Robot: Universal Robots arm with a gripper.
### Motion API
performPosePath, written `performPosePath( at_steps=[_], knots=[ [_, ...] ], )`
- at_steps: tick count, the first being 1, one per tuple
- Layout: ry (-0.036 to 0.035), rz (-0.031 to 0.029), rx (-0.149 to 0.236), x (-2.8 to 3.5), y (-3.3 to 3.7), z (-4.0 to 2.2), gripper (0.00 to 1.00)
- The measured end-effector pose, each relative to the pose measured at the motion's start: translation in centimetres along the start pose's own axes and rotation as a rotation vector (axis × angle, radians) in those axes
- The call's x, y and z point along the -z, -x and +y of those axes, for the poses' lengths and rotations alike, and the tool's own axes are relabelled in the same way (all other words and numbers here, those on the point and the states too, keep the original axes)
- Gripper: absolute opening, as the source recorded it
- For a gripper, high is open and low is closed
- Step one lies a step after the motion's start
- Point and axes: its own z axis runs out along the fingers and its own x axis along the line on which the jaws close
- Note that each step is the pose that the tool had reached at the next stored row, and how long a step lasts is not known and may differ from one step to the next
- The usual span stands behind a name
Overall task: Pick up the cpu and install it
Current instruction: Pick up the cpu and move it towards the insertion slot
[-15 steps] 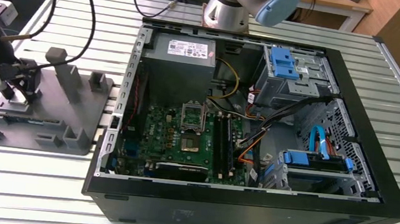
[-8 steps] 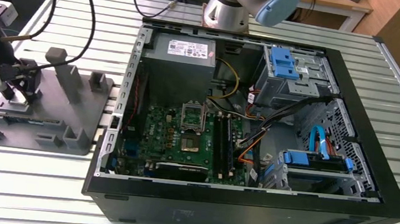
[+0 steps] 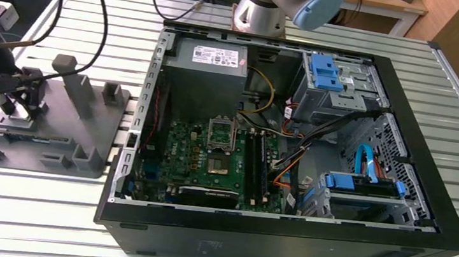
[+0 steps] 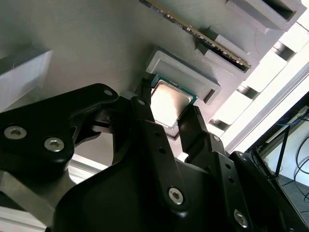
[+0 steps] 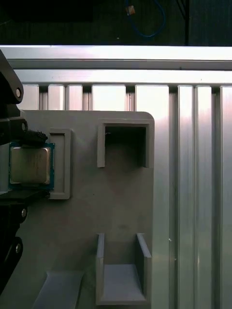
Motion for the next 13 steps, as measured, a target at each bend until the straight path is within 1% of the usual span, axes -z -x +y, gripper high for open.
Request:
performPosePath(
  at_steps=[3,13],
  knots=[
    [0.0,0.0,0.0,-0.12,-0.1,-0.01,0.47],
    [0.0,0.0,0.0,-0.17,-0.11,-0.01,0.47]
  ],
)
